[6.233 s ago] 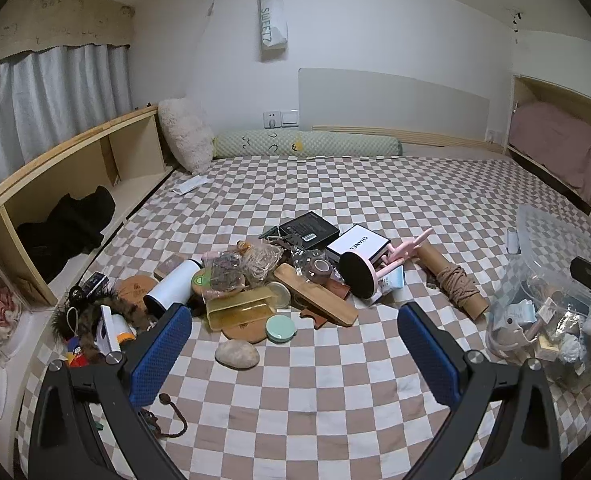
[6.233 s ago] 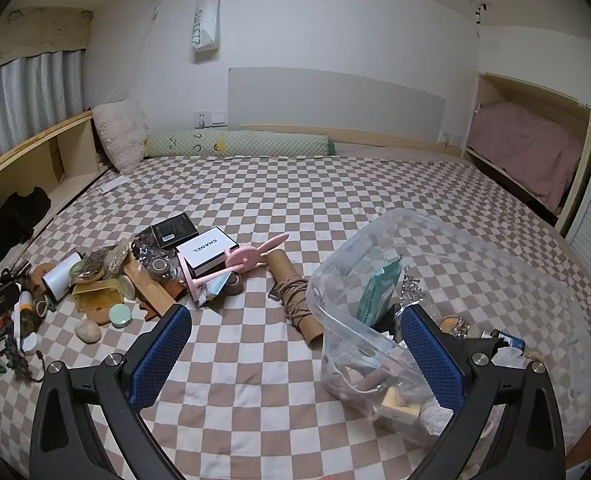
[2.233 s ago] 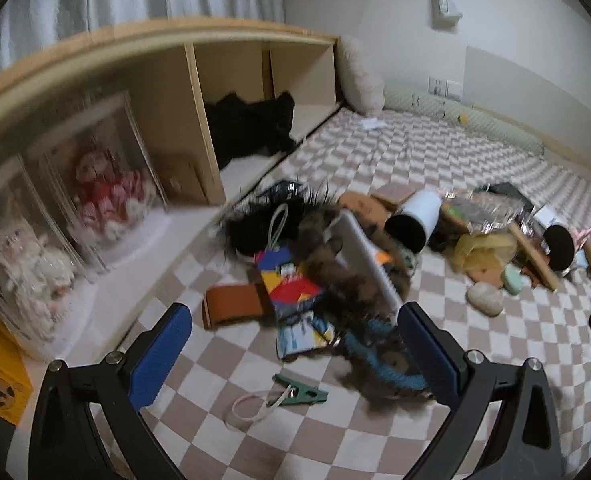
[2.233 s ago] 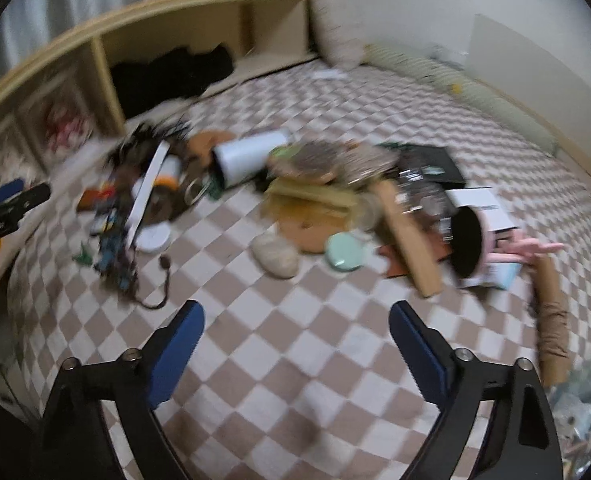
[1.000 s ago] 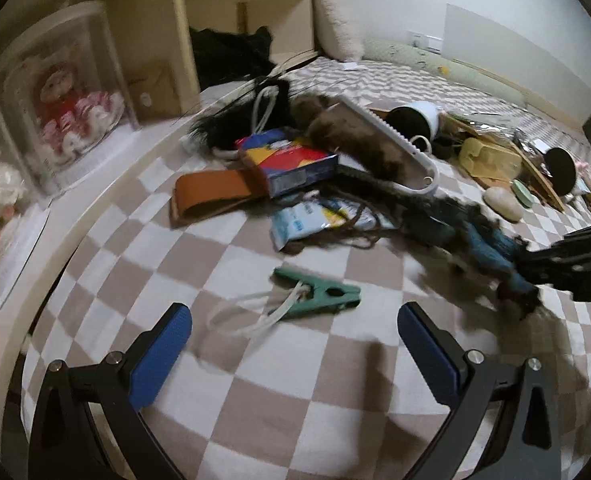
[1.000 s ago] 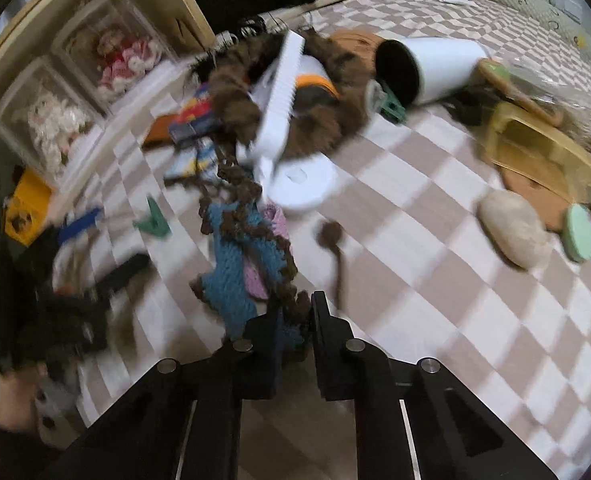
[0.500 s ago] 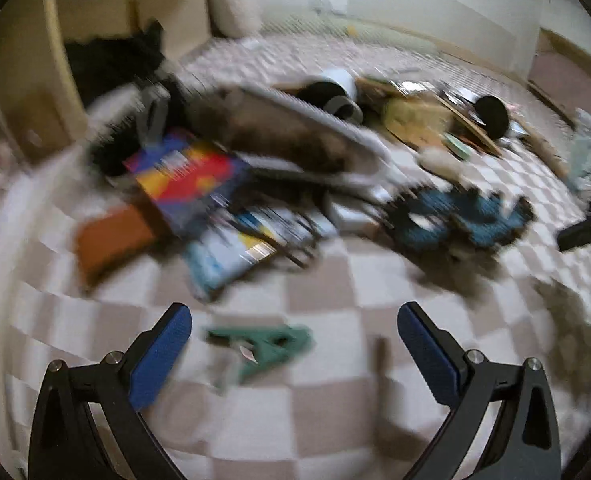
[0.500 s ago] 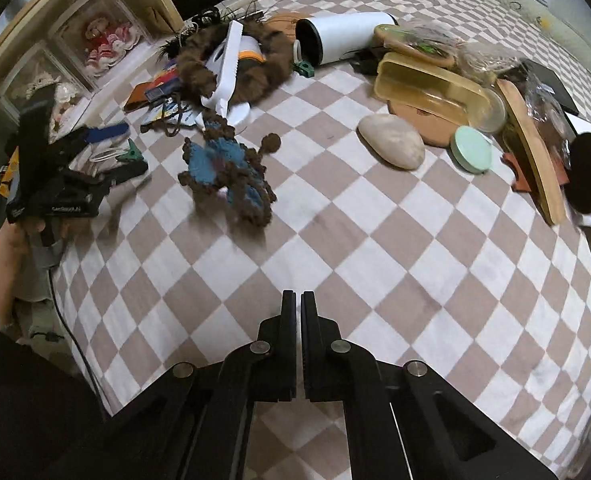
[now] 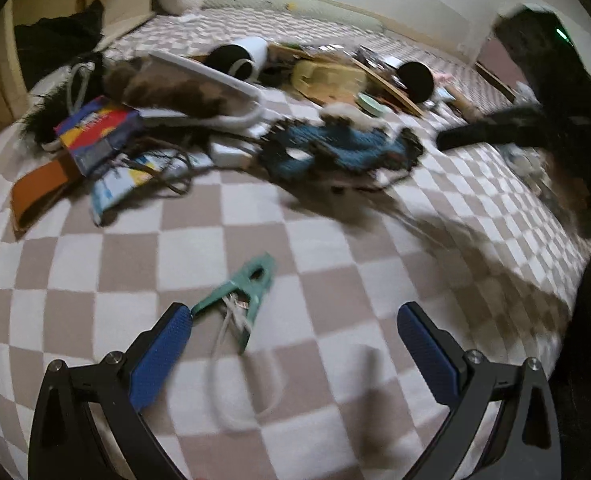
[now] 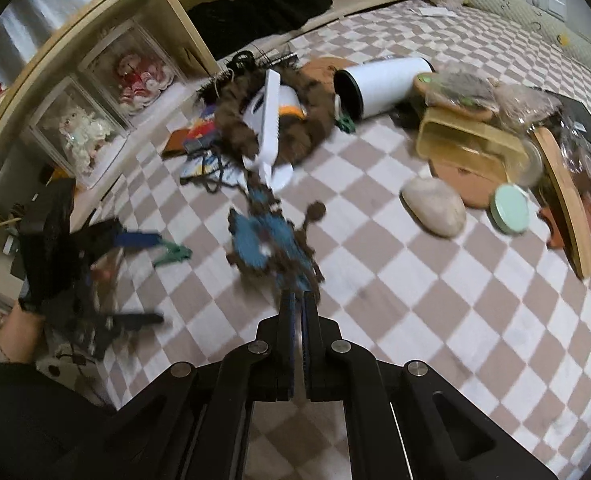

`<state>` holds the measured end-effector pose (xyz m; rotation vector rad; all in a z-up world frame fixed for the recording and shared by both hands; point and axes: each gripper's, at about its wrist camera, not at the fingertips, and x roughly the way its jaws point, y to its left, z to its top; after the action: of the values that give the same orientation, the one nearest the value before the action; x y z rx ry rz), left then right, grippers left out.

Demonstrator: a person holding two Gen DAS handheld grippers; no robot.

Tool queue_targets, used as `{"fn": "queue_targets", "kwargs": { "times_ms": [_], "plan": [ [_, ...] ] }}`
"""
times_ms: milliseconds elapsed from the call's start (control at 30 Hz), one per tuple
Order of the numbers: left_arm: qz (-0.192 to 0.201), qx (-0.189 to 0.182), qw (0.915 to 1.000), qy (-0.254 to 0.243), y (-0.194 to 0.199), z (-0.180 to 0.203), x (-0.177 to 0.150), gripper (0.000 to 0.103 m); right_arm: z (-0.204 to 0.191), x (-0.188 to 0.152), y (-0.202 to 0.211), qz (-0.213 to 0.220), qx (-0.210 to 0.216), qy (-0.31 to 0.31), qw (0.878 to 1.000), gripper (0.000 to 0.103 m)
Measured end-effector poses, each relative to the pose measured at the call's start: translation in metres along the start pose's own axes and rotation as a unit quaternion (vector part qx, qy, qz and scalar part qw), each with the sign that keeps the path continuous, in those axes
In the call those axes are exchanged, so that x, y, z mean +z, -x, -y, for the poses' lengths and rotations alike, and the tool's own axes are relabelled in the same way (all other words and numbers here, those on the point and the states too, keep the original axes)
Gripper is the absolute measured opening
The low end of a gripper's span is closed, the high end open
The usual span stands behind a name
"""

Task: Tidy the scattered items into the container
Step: 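Grasp the blue crochet toy with the right tool while the left tool grasps the green clothespin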

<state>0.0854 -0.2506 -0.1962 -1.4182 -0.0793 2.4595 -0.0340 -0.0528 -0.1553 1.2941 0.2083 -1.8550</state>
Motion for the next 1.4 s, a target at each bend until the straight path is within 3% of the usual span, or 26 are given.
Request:
{"fn": "queue_targets", "kwargs": {
  "times_ms": [100,233,267,300,333,533,667,700,767,1167,1333,1400],
  "plan": [
    [-0.001,-0.007,1.0,-0.003,0.006,0.004,-0.004,0.103,0.0,0.006,-0.006,0.002,0.006,-0.003,1.0,0.003],
    [0.024,0.043,0.9987,-0.014,0.013,0.005,-0.003,0.103,0.002,0.01,-0.014,0.008,-0.006,-0.004,1.0,0.008],
    [0.031,0.052,0.998,-0.017,0.013,0.005,0.0,0.103,0.002,0.011,-0.017,0.008,-0.012,-0.005,1.0,0.034],
    [0.034,0.057,0.9975,-0.022,0.011,0.005,0.002,0.103,0.002,0.012,-0.018,0.009,-0.018,-0.007,1.0,0.072],
    [0.037,0.063,0.9969,-0.03,0.007,0.006,0.004,0.103,0.001,0.012,-0.018,0.012,-0.022,-0.004,1.0,0.079],
    [0.036,0.114,0.9889,-0.088,-0.021,0.013,0.013,0.103,-0.018,0.014,-0.029,0.023,-0.071,0.08,0.994,0.079],
    [0.037,0.121,0.9872,-0.097,-0.029,0.011,0.013,0.103,-0.026,0.015,-0.045,0.012,-0.087,0.124,0.988,0.078],
    [0.037,0.118,0.9877,-0.096,-0.029,0.009,0.012,0.101,-0.026,0.015,-0.049,0.009,-0.091,0.129,0.987,0.074],
    [0.04,0.108,0.9892,-0.091,-0.028,0.006,0.011,0.086,-0.026,0.016,-0.055,0.003,-0.097,0.134,0.986,0.064],
    [0.036,0.111,0.9912,-0.063,-0.02,0.003,0.011,0.039,-0.014,0.02,-0.059,-0.004,-0.095,0.115,0.989,0.03],
    [0.034,0.117,0.9912,-0.052,-0.014,0.005,0.004,0.025,-0.021,0.017,-0.058,-0.002,-0.118,0.125,0.985,0.021],
    [0.034,0.12,0.9911,-0.047,-0.012,0.005,0.002,0.025,-0.022,0.016,-0.058,-0.003,-0.121,0.126,0.985,0.017]
  ]
}}
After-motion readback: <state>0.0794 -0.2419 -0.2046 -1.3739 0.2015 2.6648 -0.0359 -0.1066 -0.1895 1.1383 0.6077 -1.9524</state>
